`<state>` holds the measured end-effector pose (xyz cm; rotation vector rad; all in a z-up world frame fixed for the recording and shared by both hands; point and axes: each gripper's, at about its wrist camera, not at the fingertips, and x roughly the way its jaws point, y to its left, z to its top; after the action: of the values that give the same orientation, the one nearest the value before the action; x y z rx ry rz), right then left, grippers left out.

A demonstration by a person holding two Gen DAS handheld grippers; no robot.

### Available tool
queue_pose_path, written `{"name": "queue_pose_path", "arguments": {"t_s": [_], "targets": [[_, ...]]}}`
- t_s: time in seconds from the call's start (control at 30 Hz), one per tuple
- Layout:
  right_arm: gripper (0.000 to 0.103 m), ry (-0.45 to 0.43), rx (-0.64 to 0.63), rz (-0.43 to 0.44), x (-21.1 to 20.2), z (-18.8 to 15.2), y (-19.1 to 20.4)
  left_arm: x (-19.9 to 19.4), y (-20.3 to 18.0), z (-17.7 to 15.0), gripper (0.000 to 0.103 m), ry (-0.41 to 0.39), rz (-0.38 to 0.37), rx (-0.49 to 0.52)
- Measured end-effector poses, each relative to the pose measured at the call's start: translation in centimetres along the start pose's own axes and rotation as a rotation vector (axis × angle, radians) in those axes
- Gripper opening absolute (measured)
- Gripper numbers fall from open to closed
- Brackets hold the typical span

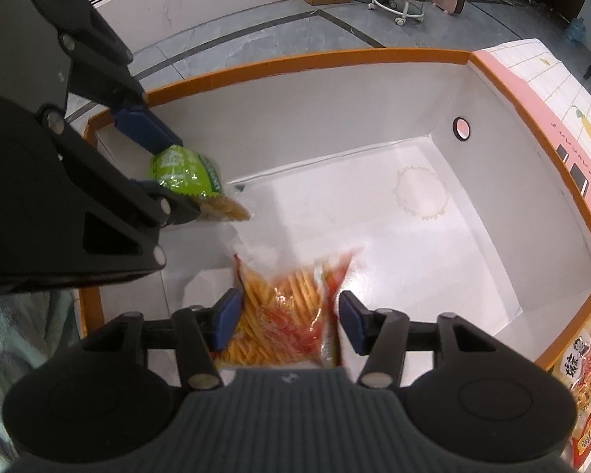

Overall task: Organize snacks
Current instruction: 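Carry both bags over the white box with both grippers, then open both grippers to drop the bags into the box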

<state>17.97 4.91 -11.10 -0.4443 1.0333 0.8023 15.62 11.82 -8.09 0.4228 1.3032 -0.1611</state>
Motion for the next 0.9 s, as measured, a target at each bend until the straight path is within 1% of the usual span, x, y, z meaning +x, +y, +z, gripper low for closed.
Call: {"name": "queue_pose_path", "arguments": {"t_s": [0.1, 0.17, 0.2, 0.23, 0.33, 0.4, 0.5, 0.63, 0.7, 0.73, 0.83, 0.9], "targets": [[0.062, -0.015, 0.003, 0.001, -0.7, -0.1, -0.3, -0.3, -0.1, 0.0, 0.047, -0.008, 0.006, 0.002], [0.062, -0.027, 0.012, -0.002, -1.0, -0.3, -0.4, -0.7, -0.2, 0.1, 0.052, -0.018, 0.005, -0.001], [0.064, -0.035, 0.015, -0.006, -1.4, -0.4, -0.5, -1.0, -0.3, 0.1, 0.052, -0.024, -0.001, -0.002], [0.066, -0.046, 0.015, -0.009, -1.8, -0.5, -0.5, -1.2, -0.4, 0.1, 0.053, -0.031, -0.006, -0.004], [0.067, -0.085, 0.017, -0.018, -3.4, -0.9, -0.7, -2.2, -0.8, 0.0, 0.054, -0.055, -0.013, 0.005], [0.068, -0.110, 0.018, -0.023, -4.5, -1.1, -0.8, -3.0, -1.4, 0.0, 0.054, -0.074, 0.001, 0.009], [0.068, -0.163, 0.035, -0.039, -6.5, -2.0, -0.9, -4.6, -2.1, 0.0, 0.054, -0.118, 0.017, -0.002], [0.068, -0.238, 0.071, -0.069, -9.5, -3.6, -1.6, -7.1, -3.2, 0.1, 0.056, -0.197, 0.027, -0.001], [0.068, -0.278, 0.089, -0.085, -11.0, -4.5, -1.9, -8.3, -4.0, 0.1, 0.057, -0.236, 0.020, -0.005], [0.068, -0.299, 0.101, -0.093, -11.7, -5.0, -2.0, -8.8, -4.5, 0.1, 0.058, -0.246, 0.048, 0.007], [0.068, -0.350, 0.132, -0.117, -13.8, -6.6, -2.3, -10.5, -5.9, 0.3, 0.058, -0.299, 0.036, 0.011], [0.068, -0.378, 0.151, -0.132, -14.9, -7.7, -2.5, -11.6, -7.0, 0.3, 0.058, -0.330, 0.015, 0.008]]}}
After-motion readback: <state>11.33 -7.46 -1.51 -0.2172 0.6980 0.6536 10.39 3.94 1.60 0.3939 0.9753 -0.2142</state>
